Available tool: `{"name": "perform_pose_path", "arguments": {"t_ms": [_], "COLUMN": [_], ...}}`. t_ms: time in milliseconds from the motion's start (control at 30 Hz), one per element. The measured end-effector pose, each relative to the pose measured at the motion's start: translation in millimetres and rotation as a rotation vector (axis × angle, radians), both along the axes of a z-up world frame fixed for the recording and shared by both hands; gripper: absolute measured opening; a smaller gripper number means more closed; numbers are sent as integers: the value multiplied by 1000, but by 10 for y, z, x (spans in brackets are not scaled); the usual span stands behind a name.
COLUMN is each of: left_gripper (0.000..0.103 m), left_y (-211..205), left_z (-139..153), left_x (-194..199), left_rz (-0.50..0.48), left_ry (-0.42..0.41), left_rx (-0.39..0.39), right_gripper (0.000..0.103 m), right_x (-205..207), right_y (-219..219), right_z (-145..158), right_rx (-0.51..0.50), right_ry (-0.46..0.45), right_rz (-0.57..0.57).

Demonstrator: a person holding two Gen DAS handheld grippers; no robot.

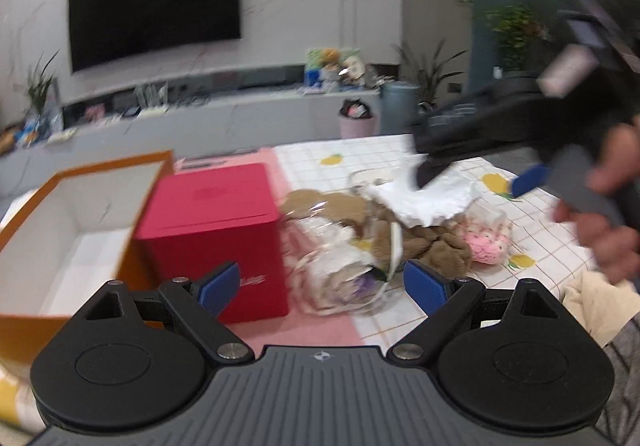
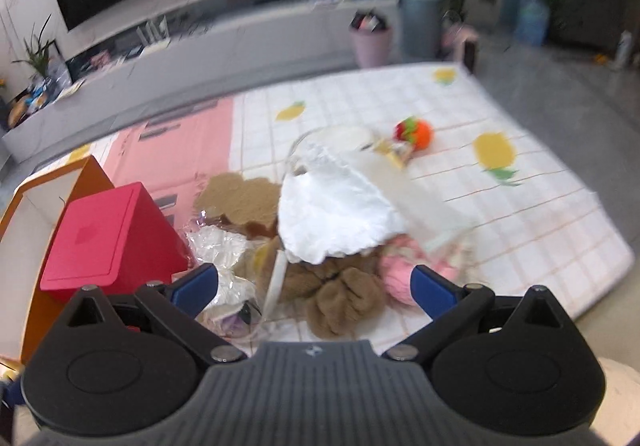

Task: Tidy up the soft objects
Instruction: 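Reach the left tool to the wrapped flower while the right tool reaches the brown bear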

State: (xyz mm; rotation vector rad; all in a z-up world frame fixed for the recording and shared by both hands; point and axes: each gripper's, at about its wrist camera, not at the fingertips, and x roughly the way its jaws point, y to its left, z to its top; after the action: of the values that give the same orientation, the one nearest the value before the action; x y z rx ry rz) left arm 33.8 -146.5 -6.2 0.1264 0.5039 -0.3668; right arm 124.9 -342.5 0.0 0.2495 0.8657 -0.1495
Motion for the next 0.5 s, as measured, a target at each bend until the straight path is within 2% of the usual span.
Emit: {"name": "perform_pose_path", "arguments": {"t_ms": [67, 100, 200, 300, 433, 500], "left_gripper": [103, 103, 103, 103, 103, 103], "left_y": [-102, -150, -282, -400, -565, -600], "left_z": [-78, -115, -226, -336, -492, -547], "left_x": [13, 38, 153, 277, 394, 443], "left_rz": [-42, -48, -52, -57, -61, -49], "left_ry": [-24, -28, -31, -11, 6, 14], "left_rx": [20, 28, 31, 35, 107, 111], "right_gripper": [99, 94, 87, 80, 74, 74], "right_x": [80, 112, 207, 294, 377, 405], "right_y": [13, 5, 43, -24, -146, -159], "right_z": [-192, -267, -476, -586, -726, -780], "right_rx": [-2, -12, -73, -134, -149, -143], "right_ry": [5, 5, 68, 108, 155, 165], "right_rz": [29, 59, 117, 99, 71, 76]}}
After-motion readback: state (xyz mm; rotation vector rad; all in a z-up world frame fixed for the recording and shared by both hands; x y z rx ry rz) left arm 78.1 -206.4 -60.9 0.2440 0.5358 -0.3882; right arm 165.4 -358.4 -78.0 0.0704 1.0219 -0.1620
